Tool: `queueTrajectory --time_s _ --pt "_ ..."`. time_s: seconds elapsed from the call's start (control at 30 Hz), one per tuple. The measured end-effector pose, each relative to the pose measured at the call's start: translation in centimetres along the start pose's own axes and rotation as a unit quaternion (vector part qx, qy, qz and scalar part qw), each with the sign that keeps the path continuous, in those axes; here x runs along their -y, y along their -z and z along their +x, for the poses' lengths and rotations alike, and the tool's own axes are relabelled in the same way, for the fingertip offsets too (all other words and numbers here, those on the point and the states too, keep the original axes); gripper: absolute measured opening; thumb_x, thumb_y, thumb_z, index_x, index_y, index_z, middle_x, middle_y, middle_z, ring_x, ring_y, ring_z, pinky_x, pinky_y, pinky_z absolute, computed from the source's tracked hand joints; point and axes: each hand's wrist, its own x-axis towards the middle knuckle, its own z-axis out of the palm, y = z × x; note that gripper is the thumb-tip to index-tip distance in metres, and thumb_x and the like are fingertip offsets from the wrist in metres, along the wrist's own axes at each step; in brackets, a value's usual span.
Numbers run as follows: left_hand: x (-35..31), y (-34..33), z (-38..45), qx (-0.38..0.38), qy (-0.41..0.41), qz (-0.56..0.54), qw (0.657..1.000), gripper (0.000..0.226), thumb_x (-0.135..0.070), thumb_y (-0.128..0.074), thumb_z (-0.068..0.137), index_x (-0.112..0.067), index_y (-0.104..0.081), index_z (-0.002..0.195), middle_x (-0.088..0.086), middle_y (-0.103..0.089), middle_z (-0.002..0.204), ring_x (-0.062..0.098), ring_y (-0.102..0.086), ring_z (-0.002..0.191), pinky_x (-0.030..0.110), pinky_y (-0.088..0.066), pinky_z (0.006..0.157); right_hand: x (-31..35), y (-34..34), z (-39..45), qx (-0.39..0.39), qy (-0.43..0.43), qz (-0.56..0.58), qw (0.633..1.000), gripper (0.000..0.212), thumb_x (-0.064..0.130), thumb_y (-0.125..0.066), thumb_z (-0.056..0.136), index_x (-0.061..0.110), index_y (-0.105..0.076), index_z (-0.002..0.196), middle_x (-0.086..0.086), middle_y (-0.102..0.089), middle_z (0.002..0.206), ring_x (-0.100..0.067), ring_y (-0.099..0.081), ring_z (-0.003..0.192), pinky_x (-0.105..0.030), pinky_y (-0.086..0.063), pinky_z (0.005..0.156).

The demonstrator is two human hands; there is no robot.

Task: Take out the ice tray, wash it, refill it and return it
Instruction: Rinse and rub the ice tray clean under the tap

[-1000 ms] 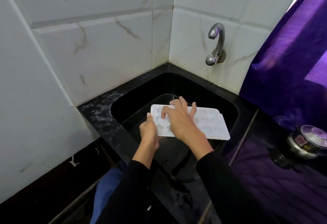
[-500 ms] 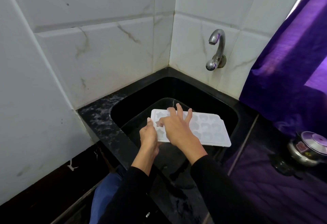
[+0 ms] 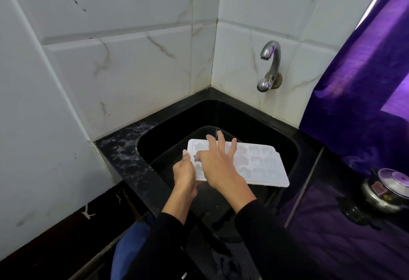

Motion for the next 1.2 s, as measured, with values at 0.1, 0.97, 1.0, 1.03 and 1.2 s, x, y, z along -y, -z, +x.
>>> queueTrajectory --time_s 0.1,0.97,1.0,1.03,1.2 --pt "-0.1 0.1 0.2 0.001 0.001 -0.004 1.000 0.038 -0.036 -0.034 0.103 -0.015 -0.057 0.081 0.010 -0.067 0.082 0.024 -0.065 0.072 0.040 -0.055 0.074 -0.3 -0.2 0.1 -0.005 0.005 0.014 1.000 0.051 0.010 -0.065 0.089 0.028 -0.054 0.136 -0.013 -0.007 0.161 -0.037 0.013 0.148 -0.064 0.010 0.113" --pt "-1.6 1.6 1.7 -0.001 0.024 -0.044 0.999 0.032 -0.041 -0.038 0.101 -0.016 -0.057 0.093 0.008 -0.067 0.094 0.027 -0.066 0.085 0.049 -0.056 0.077 -10.7 2.8 -3.6 -0.023 -0.242 0.110 0.964 0.050 -0.016 -0.052 0.081 0.022 -0.070 0.108 -0.009 -0.025 0.154 -0.032 0.006 0.149 -0.066 0.006 0.114" --pt "-1.6 1.6 1.8 -0.001 0.025 -0.048 0.999 0.032 -0.041 -0.038 0.101 -0.016 -0.057 0.093 0.008 -0.067 0.094 0.027 -0.066 0.084 0.048 -0.056 0.075 -10.8 2.6 -3.7 -0.013 -0.248 0.113 0.962 0.044 -0.012 -0.053 0.083 0.020 -0.071 0.107 -0.008 -0.026 0.153 -0.032 0.005 0.149 -0.066 0.006 0.114" --pt "-1.5 1.7 1.8 -0.002 0.024 -0.051 0.998 0.032 -0.041 -0.038 0.101 -0.016 -0.056 0.092 0.008 -0.067 0.094 0.027 -0.066 0.084 0.047 -0.055 0.072 -10.7 2.4 -3.8 -0.006 -0.251 0.116 0.961 0.038 -0.008 -0.053 0.085 0.018 -0.071 0.107 -0.008 -0.027 0.153 -0.032 0.005 0.149 -0.066 0.006 0.114" --pt "-1.6 1.9 1.7 -0.003 0.018 -0.065 0.998 0.032 -0.039 -0.037 0.101 -0.016 -0.055 0.089 0.006 -0.066 0.090 0.025 -0.065 0.080 0.042 -0.053 0.062 -10.5 1.3 -4.1 0.005 -0.253 0.106 0.962 0.035 -0.003 -0.054 0.089 0.019 -0.070 0.111 -0.009 -0.022 0.156 -0.033 0.007 0.149 -0.065 0.010 0.113"
